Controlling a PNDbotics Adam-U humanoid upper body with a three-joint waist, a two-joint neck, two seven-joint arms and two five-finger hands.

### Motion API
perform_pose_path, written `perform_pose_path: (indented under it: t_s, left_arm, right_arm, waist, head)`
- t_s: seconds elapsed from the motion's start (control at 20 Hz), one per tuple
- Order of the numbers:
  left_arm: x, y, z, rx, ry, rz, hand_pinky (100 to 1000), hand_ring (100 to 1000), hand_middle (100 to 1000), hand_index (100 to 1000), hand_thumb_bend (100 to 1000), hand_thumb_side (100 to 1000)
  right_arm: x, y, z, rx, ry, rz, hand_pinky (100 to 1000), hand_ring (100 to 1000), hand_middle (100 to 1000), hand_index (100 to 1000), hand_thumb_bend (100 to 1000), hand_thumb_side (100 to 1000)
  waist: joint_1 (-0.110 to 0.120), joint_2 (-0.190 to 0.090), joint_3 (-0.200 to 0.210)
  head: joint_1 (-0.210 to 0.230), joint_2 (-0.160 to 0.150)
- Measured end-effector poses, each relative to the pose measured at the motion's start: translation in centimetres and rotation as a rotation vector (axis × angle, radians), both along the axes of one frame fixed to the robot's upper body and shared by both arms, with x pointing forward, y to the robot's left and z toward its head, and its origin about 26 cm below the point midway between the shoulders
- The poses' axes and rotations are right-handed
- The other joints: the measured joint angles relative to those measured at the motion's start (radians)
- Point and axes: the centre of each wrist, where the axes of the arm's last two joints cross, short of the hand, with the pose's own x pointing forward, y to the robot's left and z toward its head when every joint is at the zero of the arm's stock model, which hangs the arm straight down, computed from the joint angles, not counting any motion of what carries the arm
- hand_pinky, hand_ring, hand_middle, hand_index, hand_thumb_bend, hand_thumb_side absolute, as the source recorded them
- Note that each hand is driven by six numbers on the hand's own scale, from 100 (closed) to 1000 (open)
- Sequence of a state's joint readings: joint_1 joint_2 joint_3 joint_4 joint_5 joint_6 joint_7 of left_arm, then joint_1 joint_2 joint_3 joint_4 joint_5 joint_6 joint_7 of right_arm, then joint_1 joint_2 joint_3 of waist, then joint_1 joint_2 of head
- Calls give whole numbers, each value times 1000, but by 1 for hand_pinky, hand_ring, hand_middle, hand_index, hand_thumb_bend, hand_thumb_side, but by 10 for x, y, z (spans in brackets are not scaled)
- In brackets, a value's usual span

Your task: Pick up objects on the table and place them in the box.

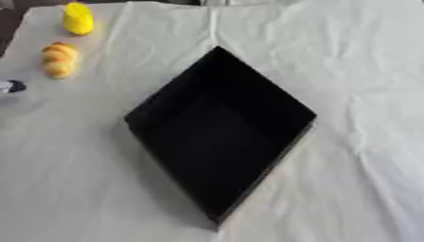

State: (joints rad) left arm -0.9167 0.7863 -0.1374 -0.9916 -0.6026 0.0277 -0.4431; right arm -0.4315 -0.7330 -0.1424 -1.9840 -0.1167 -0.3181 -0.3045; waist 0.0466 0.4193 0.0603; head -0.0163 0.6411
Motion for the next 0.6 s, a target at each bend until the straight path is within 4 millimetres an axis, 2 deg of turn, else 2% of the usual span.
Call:
perform_pose_path:
  t_s: [0.2, 0.45, 0.6]
  left_arm:
    - [12, -12, -6, -9, -41, 48, 845, 755, 740, 884, 564, 389]
    - [19, -18, -15, 12, -72, 113, 840, 754, 721, 870, 573, 372]
    - [21, -19, -20, 32, -69, 138, 817, 697, 651, 833, 523, 315]
  right_arm:
    - [1, 2, -1, 3, 8, 9, 881, 878, 707, 842, 178, 203]
    - [1, 2, -1, 3, 15, 14, 882, 879, 705, 843, 171, 211]
    - [1, 3, -2, 4, 20, 17, 883, 880, 704, 844, 169, 214]
  waist:
    - [0, 6, -12]
    - [1, 13, -20]
    - [3, 15, -23]
  head:
    - [12, -1]
    - [23, -6]
    - [27, -9]
